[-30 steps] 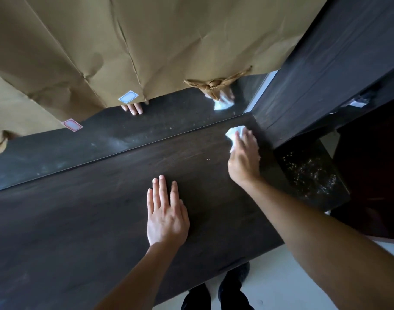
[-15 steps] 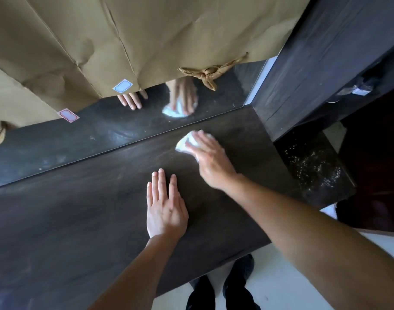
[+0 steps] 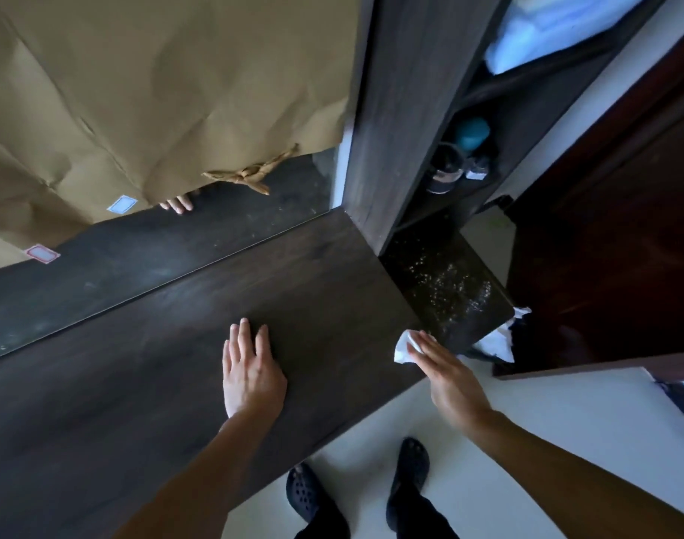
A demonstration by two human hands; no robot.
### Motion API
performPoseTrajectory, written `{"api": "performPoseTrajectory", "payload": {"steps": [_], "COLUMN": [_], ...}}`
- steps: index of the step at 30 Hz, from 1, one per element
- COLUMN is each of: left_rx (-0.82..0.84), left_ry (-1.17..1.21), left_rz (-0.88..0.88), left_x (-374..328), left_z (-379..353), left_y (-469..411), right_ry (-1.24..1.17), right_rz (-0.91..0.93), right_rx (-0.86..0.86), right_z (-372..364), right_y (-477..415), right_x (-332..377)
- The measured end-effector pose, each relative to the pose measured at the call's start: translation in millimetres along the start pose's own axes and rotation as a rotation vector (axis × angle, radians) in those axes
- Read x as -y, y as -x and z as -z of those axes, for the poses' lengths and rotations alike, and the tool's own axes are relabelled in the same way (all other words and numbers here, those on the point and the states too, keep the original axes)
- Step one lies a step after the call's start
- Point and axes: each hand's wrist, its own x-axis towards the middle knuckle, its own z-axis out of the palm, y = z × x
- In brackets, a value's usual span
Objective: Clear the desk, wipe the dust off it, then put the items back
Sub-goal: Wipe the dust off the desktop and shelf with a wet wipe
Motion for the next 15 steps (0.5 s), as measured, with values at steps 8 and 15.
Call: {"api": "performPoseTrajectory", "payload": {"steps": [8,15], "left_rx": [0.094,-0.059], "left_ry": [0.147,0.178], "left_rz": [-0.211,0.146], "left_x": [-135,-219], "left_z": [-25,-76], "left_y": [18,-17], "right_ry": [-0.374,-0.213], "right_rz": [-0.94,-0.919], "right_rx": [-0.119,-0.066], "right_z": [48,56], "right_y": [4,-50], "right_x": [-108,-228]}}
